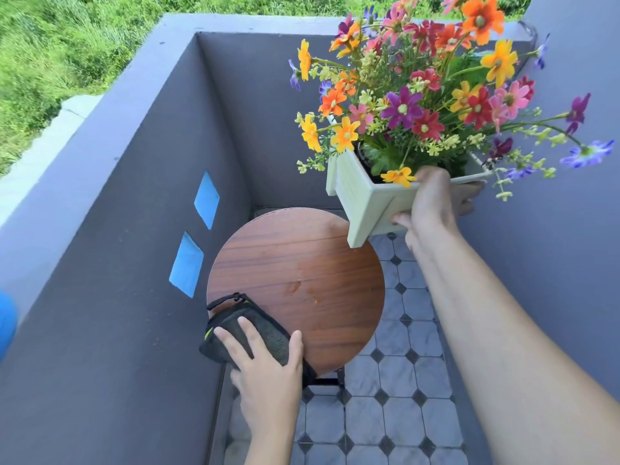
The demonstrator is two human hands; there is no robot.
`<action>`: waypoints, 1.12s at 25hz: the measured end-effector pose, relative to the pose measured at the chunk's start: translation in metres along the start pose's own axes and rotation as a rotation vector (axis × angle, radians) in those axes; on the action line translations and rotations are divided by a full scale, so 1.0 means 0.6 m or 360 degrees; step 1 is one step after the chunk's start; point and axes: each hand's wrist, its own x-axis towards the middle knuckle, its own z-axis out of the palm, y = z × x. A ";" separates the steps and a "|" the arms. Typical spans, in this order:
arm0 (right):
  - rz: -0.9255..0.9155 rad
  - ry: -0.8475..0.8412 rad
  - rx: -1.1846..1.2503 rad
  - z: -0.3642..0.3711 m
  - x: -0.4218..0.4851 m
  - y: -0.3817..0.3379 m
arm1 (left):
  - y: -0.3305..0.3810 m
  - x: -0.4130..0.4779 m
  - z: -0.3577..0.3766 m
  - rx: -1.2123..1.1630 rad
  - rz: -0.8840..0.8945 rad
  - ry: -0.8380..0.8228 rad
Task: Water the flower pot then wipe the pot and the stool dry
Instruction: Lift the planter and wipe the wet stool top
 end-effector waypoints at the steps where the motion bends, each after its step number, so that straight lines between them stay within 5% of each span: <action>1: -0.0003 0.0006 0.0009 -0.003 0.002 -0.004 | 0.004 -0.009 -0.002 -0.0104 0.0014 0.0029; 11: -0.0079 0.0062 0.0016 -0.022 0.011 -0.027 | 0.015 -0.082 -0.034 -0.0317 0.0033 -0.0042; 13: -0.0081 0.0077 0.0016 -0.026 0.015 -0.031 | 0.019 -0.094 -0.050 -0.0510 -0.0085 -0.0257; 17: -0.0086 0.0138 0.0014 -0.036 0.022 -0.035 | 0.037 -0.079 -0.081 -0.1681 -0.0328 -0.0891; 20: -0.0106 0.0179 0.0034 -0.045 0.028 -0.037 | 0.082 -0.060 -0.097 -0.1951 -0.0224 -0.1268; 23: -0.0080 0.0217 0.0079 -0.052 0.035 -0.041 | 0.125 -0.025 -0.096 -0.1725 -0.0144 -0.1299; 26: -0.0080 0.0244 0.0046 -0.062 0.044 -0.043 | 0.138 0.009 -0.085 -0.0865 0.0257 -0.1059; 28: -0.0095 0.0248 0.0030 -0.069 0.048 -0.044 | 0.142 0.019 -0.094 -0.0649 0.0423 -0.0961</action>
